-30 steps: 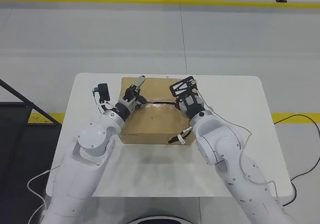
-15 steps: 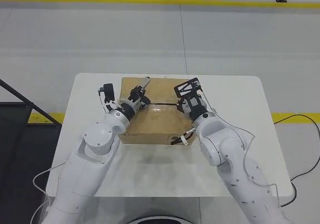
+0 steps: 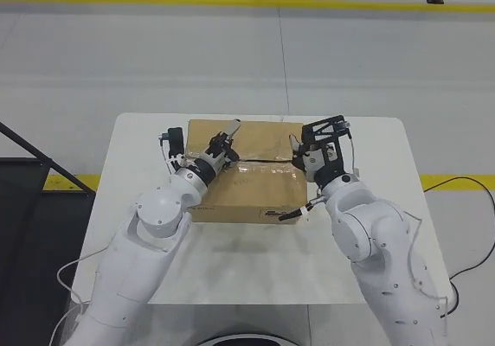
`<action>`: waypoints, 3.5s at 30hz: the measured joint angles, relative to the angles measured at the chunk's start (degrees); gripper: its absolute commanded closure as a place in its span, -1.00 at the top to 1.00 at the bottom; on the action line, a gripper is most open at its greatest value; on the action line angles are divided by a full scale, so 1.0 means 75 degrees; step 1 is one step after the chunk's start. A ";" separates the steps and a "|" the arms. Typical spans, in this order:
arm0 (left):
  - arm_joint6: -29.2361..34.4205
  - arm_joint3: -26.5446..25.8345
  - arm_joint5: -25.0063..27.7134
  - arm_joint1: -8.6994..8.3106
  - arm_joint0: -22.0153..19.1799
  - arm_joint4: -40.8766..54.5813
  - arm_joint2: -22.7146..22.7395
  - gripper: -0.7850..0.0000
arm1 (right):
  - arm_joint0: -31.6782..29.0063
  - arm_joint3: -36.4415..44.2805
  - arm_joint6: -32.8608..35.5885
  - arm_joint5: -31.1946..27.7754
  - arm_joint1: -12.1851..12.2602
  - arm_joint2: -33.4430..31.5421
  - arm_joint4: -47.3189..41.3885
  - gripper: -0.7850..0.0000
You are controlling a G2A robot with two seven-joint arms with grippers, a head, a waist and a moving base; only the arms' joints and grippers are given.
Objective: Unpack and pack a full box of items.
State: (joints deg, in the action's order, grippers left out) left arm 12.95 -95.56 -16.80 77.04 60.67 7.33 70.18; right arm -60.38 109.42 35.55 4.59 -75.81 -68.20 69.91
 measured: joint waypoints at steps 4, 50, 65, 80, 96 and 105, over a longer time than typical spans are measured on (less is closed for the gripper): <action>0.0005 0.0055 -0.0039 0.0039 -0.0154 -0.0063 -0.0208 1.00 | -0.0356 0.0214 -0.0171 -0.0013 0.0036 -0.0455 -0.0382 -0.32; -0.1035 0.1966 0.0084 0.0998 -0.1926 0.0143 -0.2547 1.00 | -0.1688 -0.0311 -0.0793 -0.1561 0.0416 -0.3201 -0.2670 -0.30; -0.1297 0.2688 0.0198 0.1455 -0.2493 0.0199 -0.3175 1.00 | -0.1579 -0.0918 -0.0656 -0.2170 0.0551 -0.3628 -0.3346 -0.25; -0.1591 0.0890 0.0174 0.1371 -0.1796 -0.0746 -0.2422 1.00 | -0.0596 -0.2315 0.1552 -0.3349 0.0722 -0.3688 -0.6791 1.00; -0.1199 -0.3221 0.0185 0.0695 0.1437 -0.2007 0.1232 1.00 | 0.1616 -0.5721 0.4512 -0.3677 0.0672 -0.2437 -1.2310 1.00; -0.1127 -0.3612 0.0575 0.0585 0.2640 -0.1533 0.2644 1.00 | 0.2515 -0.7577 0.4809 -0.3829 0.0469 -0.1511 -1.3167 1.00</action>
State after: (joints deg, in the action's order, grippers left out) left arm 4.50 -122.65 -12.49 81.43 80.47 -4.17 90.01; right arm -41.52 52.59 71.62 -24.12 -72.29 -79.53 -28.84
